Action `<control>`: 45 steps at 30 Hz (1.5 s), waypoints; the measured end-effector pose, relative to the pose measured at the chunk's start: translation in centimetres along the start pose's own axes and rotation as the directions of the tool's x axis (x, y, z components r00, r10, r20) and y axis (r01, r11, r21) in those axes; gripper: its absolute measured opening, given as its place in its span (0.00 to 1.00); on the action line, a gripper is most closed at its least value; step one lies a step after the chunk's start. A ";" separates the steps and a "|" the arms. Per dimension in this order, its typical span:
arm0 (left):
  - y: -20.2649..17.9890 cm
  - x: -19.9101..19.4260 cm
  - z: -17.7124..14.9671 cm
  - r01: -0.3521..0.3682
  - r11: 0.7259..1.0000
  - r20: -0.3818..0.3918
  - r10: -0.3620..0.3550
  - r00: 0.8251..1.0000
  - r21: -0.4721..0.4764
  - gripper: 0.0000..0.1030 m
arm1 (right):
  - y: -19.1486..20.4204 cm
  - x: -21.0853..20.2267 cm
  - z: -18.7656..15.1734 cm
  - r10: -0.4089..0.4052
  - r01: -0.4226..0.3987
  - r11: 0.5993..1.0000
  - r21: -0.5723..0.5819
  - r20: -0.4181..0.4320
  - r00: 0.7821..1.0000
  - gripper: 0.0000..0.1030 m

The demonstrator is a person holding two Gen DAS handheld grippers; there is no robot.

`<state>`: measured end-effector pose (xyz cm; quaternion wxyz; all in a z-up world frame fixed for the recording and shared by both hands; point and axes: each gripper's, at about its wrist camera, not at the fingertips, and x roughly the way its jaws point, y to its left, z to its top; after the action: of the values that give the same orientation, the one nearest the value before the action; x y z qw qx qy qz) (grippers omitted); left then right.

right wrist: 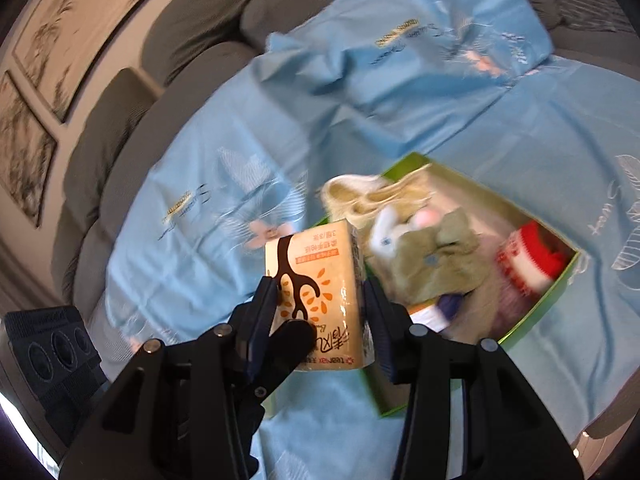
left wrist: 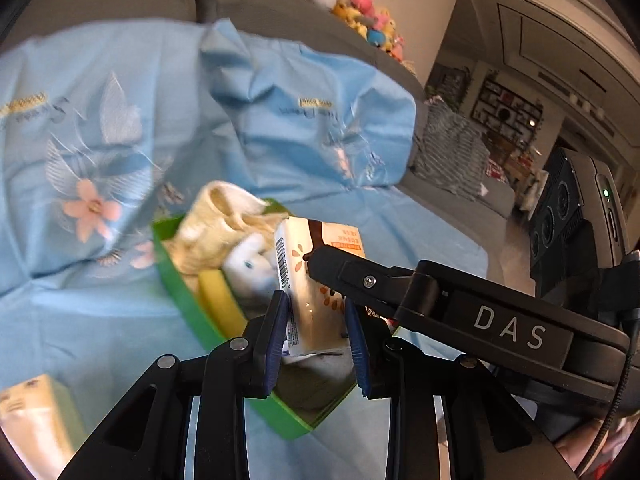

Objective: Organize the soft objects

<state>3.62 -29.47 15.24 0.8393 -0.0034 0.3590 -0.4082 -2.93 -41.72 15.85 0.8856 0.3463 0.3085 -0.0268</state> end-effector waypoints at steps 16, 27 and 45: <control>0.7 6.2 -2.2 0.060 0.993 -0.157 -0.076 0.985 -0.102 0.29 | -5.8 3.7 -0.1 -0.155 0.166 0.979 0.122 -0.092 0.984 0.43; 0.0 3.9 -1.7 0.005 0.998 -0.149 -0.015 0.989 -0.070 0.74 | -4.6 1.1 0.2 -0.222 0.222 0.973 0.057 0.002 0.975 0.66; -0.5 -0.5 -0.6 -0.068 0.997 -0.052 0.066 0.996 -0.038 0.86 | -0.5 -4.4 -0.2 -0.271 0.286 0.956 -0.058 0.192 0.943 0.99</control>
<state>2.67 -29.34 15.20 0.8431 0.0022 0.3880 -0.3725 -6.73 -42.67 17.90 0.9111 0.2575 0.2731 -0.1702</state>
